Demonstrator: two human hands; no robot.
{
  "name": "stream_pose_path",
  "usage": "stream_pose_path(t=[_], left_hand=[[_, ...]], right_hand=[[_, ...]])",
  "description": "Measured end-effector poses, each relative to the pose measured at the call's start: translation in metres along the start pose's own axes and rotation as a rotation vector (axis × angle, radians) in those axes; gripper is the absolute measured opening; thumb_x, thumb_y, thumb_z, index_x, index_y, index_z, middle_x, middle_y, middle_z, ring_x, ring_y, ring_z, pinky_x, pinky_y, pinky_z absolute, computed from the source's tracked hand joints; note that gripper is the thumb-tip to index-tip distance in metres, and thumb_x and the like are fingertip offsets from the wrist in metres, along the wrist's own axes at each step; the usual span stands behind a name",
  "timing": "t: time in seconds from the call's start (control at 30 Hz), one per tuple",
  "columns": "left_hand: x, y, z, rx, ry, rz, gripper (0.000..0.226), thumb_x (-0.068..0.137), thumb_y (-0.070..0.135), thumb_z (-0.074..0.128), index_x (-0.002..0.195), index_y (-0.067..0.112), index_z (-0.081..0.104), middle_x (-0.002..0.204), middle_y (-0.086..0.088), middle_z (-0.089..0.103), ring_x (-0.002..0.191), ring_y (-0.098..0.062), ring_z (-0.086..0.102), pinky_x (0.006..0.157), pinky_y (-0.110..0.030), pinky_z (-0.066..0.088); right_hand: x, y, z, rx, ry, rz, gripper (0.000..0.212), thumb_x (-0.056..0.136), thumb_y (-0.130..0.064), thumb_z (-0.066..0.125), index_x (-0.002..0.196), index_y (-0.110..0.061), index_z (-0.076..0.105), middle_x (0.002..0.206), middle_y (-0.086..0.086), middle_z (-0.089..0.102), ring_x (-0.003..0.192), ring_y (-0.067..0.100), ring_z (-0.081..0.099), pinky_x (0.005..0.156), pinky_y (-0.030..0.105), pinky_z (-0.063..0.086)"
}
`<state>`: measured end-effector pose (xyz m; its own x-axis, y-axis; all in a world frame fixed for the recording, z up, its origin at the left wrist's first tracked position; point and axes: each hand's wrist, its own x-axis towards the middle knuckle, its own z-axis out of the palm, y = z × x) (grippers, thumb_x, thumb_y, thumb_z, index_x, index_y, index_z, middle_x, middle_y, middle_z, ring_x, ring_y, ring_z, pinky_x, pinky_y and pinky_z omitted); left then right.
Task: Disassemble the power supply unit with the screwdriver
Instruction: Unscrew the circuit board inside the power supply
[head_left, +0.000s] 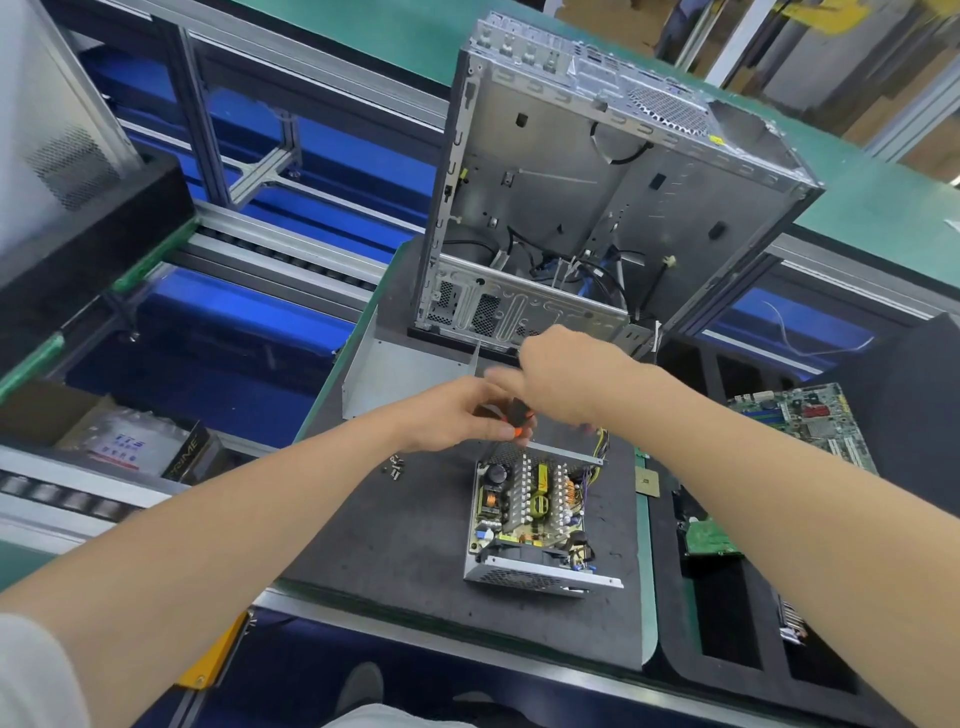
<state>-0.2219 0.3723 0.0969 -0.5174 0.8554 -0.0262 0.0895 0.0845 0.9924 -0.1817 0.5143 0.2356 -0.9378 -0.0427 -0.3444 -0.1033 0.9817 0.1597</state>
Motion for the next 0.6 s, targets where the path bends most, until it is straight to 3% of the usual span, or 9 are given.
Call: stream_pose_path(t=[0.07, 0.13, 0.2, 0.27, 0.33, 0.43, 0.53, 0.6], left_hand=[[-0.001, -0.001, 0.0, 0.006, -0.004, -0.001, 0.017, 0.103, 0.009, 0.066, 0.118, 0.018, 0.068, 0.11, 0.007, 0.078, 0.114, -0.012, 0.071, 0.099, -0.018, 0.049], [0.0, -0.002, -0.001, 0.05, 0.012, 0.016, 0.018, 0.103, 0.016, 0.067, 0.121, 0.014, 0.067, 0.112, 0.006, 0.078, 0.114, -0.01, 0.07, 0.098, -0.016, 0.048], [0.001, -0.002, -0.002, 0.028, 0.003, 0.021, 0.02, 0.104, 0.018, 0.067, 0.123, 0.013, 0.068, 0.116, 0.0, 0.078, 0.116, -0.013, 0.071, 0.102, -0.022, 0.051], [0.001, -0.001, -0.001, -0.026, -0.009, 0.051, 0.024, 0.103, 0.01, 0.066, 0.118, 0.028, 0.073, 0.117, -0.004, 0.076, 0.117, -0.02, 0.071, 0.108, -0.032, 0.052], [0.0, 0.0, 0.0, -0.051, -0.008, 0.068, 0.037, 0.102, 0.007, 0.066, 0.109, 0.043, 0.073, 0.115, -0.004, 0.076, 0.116, -0.022, 0.072, 0.108, -0.032, 0.052], [0.001, -0.004, 0.0, -0.049, 0.002, 0.007, 0.021, 0.102, 0.011, 0.068, 0.11, 0.031, 0.069, 0.111, 0.008, 0.079, 0.112, -0.008, 0.072, 0.098, -0.017, 0.051], [0.001, -0.003, 0.0, -0.003, 0.008, -0.014, 0.016, 0.101, 0.014, 0.069, 0.109, 0.028, 0.067, 0.103, 0.024, 0.076, 0.101, 0.006, 0.069, 0.09, -0.01, 0.049], [0.003, -0.002, 0.0, 0.007, 0.0, 0.01, 0.016, 0.102, 0.013, 0.068, 0.113, 0.025, 0.07, 0.109, 0.018, 0.077, 0.105, 0.001, 0.07, 0.092, -0.014, 0.051]], right_hand=[[-0.004, -0.001, -0.004, 0.019, -0.052, -0.159, 0.025, 0.09, -0.043, 0.061, 0.097, -0.019, 0.06, 0.088, 0.001, 0.058, 0.078, 0.025, 0.065, 0.065, 0.04, 0.057], [-0.008, 0.001, -0.006, -0.007, -0.08, -0.272, 0.044, 0.081, -0.048, 0.067, 0.116, -0.025, 0.052, 0.105, 0.0, 0.05, 0.093, 0.025, 0.058, 0.074, 0.043, 0.056], [-0.009, -0.001, -0.003, 0.027, -0.013, -0.148, 0.046, 0.085, -0.059, 0.06, 0.111, -0.023, 0.049, 0.095, 0.001, 0.05, 0.086, 0.028, 0.058, 0.067, 0.041, 0.053], [-0.005, -0.004, 0.006, -0.029, 0.061, 0.009, 0.047, 0.094, -0.065, 0.047, 0.092, -0.018, 0.048, 0.079, 0.001, 0.046, 0.067, 0.027, 0.053, 0.054, 0.034, 0.041], [-0.002, -0.004, 0.01, -0.051, 0.058, 0.029, 0.042, 0.101, -0.054, 0.045, 0.082, -0.017, 0.048, 0.079, 0.006, 0.052, 0.06, 0.023, 0.049, 0.051, 0.032, 0.038], [-0.002, 0.001, 0.007, 0.024, -0.072, -0.201, 0.014, 0.093, -0.032, 0.059, 0.098, -0.023, 0.051, 0.101, 0.004, 0.055, 0.083, 0.027, 0.058, 0.07, 0.043, 0.055], [-0.005, 0.003, 0.006, 0.009, -0.11, -0.303, 0.032, 0.086, -0.037, 0.071, 0.109, -0.024, 0.053, 0.105, 0.0, 0.048, 0.097, 0.025, 0.056, 0.077, 0.045, 0.055], [-0.006, 0.001, 0.008, 0.008, -0.01, -0.19, 0.036, 0.086, -0.054, 0.065, 0.096, -0.022, 0.054, 0.091, 0.0, 0.053, 0.087, 0.027, 0.06, 0.066, 0.042, 0.054]])
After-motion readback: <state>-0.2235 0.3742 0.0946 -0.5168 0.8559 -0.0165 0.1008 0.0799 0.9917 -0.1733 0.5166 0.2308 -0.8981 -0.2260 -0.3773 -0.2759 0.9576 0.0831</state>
